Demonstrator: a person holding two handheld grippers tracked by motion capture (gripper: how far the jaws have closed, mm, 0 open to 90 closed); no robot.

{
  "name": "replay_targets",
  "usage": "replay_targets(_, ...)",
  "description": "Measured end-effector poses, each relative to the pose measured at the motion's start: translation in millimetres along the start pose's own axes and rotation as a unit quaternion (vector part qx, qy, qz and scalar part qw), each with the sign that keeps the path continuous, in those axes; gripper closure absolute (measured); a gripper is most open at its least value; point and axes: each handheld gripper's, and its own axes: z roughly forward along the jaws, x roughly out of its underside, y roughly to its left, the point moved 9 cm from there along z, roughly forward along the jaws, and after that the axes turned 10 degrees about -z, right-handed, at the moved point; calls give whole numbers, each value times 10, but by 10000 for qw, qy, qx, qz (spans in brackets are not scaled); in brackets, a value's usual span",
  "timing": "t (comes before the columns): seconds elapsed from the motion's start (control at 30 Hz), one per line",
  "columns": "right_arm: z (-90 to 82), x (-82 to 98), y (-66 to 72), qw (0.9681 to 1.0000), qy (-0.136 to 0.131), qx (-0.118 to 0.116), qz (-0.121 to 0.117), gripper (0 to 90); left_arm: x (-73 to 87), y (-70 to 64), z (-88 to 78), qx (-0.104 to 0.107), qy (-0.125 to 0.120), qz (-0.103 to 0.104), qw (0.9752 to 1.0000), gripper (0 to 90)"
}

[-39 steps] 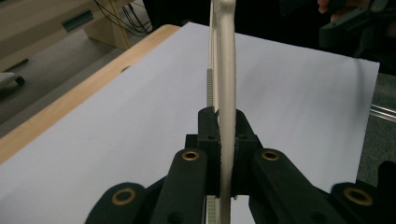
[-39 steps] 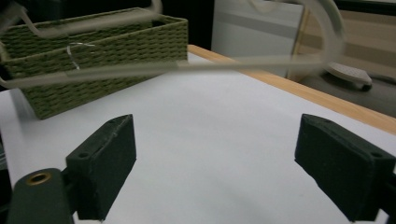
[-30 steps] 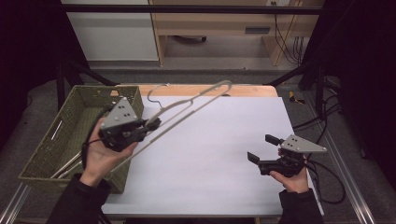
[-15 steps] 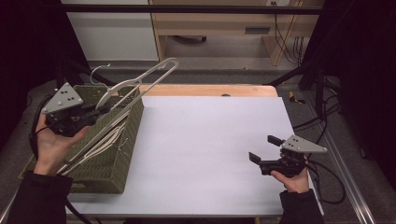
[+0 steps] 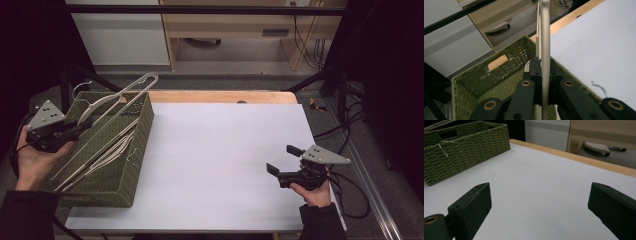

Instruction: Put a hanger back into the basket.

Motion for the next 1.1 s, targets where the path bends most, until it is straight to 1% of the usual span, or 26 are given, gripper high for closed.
replay_targets(0.07, 4, 3, 3, 10000, 9, -5, 3, 56, 66, 64, 7, -39, 58, -20, 10000, 858)
replay_targets(0.1, 5, 2, 7, 10000, 9, -12, 4, 56, 84, 97, 17, -62, 26, 13, 10000, 858)
replay_targets(0.13, 5, 4, 9, 10000, 13, -34, -19, 56, 112, 121, 22, -81, 46, 17, 10000, 858)
replay_targets(0.2, 10, 4, 11, 10000, 18, -19, 8, 56, 163, 161, 38, -132, 85, 20, 9999, 858)
replay_targets(0.37, 7, 2, 11, 10000, 10, -21, 9, 57, 307, 215, 75, -215, 328, 166, 9991, 858)
replay_targets(0.47, 0, -2, 7, 10000, -1, -17, 17, 58, 409, 251, 101, -261, 530, 264, 9979, 858)
replay_targets(0.53, 4, -1, 12, 10000, 0, -29, 20, 58, 455, 263, 121, -257, 537, 285, 9978, 859)
replay_targets(0.57, 5, 2, 11, 10000, 8, -35, -2, 58, 486, 264, 124, -279, 588, 250, 9976, 859)
replay_targets(0.6, 8, 3, 13, 10000, 12, -28, 16, 59, 495, 279, 141, -313, 565, 296, 9975, 858)
replay_targets(0.63, 11, 5, 15, 10000, 21, -33, 14, 58, 533, 292, 148, -370, 662, 270, 9968, 859)
replay_targets(0.67, 15, 6, 17, 10000, 23, -27, 23, 59, 553, 314, 173, -393, 664, 342, 9964, 859)
replay_targets(0.73, 23, 10, 22, 10000, 33, -48, 12, 58, 613, 337, 219, -441, 734, 293, 9959, 858)
replay_targets(0.77, 27, 11, 22, 10000, 36, -37, 6, 59, 658, 343, 240, -480, 810, 237, 9953, 859)
replay_targets(0.8, 29, 12, 25, 10000, 36, -46, 7, 59, 703, 347, 270, -488, 867, 228, 9948, 859)
replay_targets(0.83, 29, 14, 26, 10000, 44, -51, 19, 59, 756, 352, 294, -487, 970, 282, 9937, 858)
replay_targets(0.87, 29, 17, 26, 10000, 54, -55, 12, 59, 756, 352, 294, -487, 970, 282, 9937, 858)
replay_targets(0.9, 32, 21, 26, 10000, 61, -59, 13, 59, 855, 348, 355, -478, 1055, 250, 9930, 858)
replay_targets(0.93, 34, 23, 25, 10000, 62, -59, 10, 59, 917, 343, 393, -478, 1098, 238, 9925, 858)
replay_targets(0.97, 37, 25, 26, 10000, 70, -56, 4, 59, 917, 343, 393, -478, 1098, 238, 9925, 858)
replay_targets(1.0, 39, 27, 28, 9999, 74, -73, -18, 59, 1015, 328, 446, -451, 1168, 212, 9919, 858)
replay_targets(1.1, 44, 29, 37, 9999, 80, -80, -5, 59, 1116, 309, 501, -415, 1247, 225, 9911, 857)
